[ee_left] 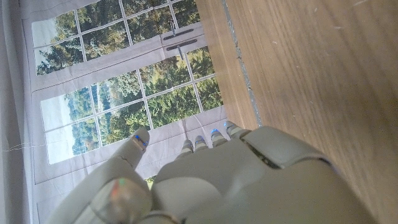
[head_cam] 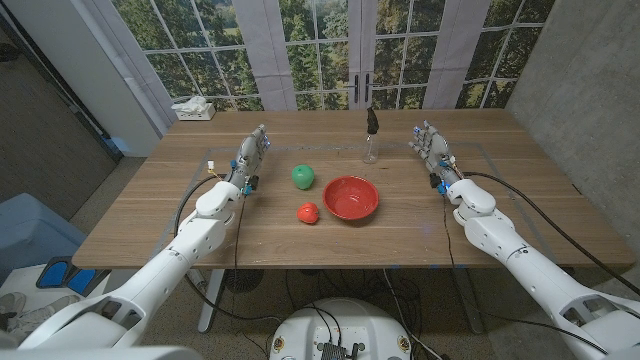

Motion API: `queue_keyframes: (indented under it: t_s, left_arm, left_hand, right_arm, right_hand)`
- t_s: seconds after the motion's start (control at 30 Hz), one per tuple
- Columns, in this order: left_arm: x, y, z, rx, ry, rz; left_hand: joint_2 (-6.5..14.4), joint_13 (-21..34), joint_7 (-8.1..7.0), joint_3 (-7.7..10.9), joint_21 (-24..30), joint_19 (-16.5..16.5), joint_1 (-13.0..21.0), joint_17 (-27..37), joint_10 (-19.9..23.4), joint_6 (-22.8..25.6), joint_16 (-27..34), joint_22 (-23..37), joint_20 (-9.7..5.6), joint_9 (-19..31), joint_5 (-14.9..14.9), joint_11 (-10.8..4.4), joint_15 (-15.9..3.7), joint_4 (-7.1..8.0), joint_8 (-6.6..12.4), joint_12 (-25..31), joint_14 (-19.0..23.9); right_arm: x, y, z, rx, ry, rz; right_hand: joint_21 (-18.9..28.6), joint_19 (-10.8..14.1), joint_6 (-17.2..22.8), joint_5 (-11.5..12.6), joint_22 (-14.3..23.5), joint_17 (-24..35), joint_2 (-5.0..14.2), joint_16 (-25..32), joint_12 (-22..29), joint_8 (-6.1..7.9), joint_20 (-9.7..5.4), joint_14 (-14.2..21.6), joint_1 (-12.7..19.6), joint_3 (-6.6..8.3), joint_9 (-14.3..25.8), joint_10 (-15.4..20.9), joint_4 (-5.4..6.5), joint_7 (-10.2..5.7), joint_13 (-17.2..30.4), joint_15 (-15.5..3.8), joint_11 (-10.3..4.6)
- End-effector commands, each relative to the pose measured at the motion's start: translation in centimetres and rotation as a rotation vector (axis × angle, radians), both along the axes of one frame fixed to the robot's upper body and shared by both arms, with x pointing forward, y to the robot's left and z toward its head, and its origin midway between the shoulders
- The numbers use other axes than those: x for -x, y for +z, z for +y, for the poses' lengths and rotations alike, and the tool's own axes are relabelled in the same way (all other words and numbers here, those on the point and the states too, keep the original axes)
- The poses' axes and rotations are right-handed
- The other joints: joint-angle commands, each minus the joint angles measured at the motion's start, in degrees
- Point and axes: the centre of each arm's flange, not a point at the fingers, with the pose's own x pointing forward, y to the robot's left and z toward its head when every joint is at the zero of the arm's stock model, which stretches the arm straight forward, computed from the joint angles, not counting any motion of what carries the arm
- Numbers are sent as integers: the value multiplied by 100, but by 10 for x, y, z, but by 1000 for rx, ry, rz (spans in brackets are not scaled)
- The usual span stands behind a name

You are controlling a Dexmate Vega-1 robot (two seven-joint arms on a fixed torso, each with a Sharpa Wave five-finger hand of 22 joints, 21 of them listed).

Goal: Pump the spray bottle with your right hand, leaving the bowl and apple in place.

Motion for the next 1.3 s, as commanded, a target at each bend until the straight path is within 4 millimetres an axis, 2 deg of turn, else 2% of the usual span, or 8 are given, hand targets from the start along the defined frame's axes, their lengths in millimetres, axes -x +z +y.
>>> queue_keyframes:
  t_s: [0.03, 0.43, 0.6, 1.3]
  left_arm:
    - [-6, 7, -3, 7, 0, -17]
    - [-13, 12, -12, 2, -24, -18]
    - [-13, 10, -15, 1, -28, -14]
    - [-7, 6, -14, 4, -33, -15]
  left_hand:
    - [436, 26, 3, 22, 34, -250, 20, 25, -632, -135, 38, 7, -633, 21, 37, -31, -511, -3, 35, 45, -900]
    - [436, 26, 5, 2, 32, -241, 21, 21, -621, -136, 36, 7, -633, 21, 43, -23, -509, -28, 36, 47, -887]
    - [438, 27, 7, -7, 34, -231, 22, 19, -606, -130, 36, 6, -624, 21, 45, -16, -497, -40, 39, 51, -879]
    - [449, 28, 19, -36, 28, -216, 30, 17, -603, -136, 26, 6, -618, 21, 54, -10, -502, -85, 38, 44, -873]
  right_arm:
    - [-3, -3, -10, 12, -64, -50]
    - [2, -11, -8, 30, -108, -65]
    - [6, -16, -6, 57, -147, -86]
    - [19, -24, 10, 205, -272, -131]
  right_hand:
    - [27, 57, 40, 27, 24, -1, 33, 13, 32, 15, -146, -40, 53, 35, 6, 37, -14, -3, 8, -133, 1]
    - [27, 88, 54, 16, 24, -20, -22, 5, 24, 12, -129, -2, 5, 16, 6, 59, -19, -11, 8, -98, 4]
    - [25, 124, -71, -10, 28, -64, -209, -7, -23, -40, 42, 71, -49, -71, 6, -16, -96, 21, 10, 51, 45]
    - [6, 117, -194, -10, 31, -97, -257, -42, -59, -66, 72, 49, -68, -120, 4, -95, -190, 0, 11, 49, 37]
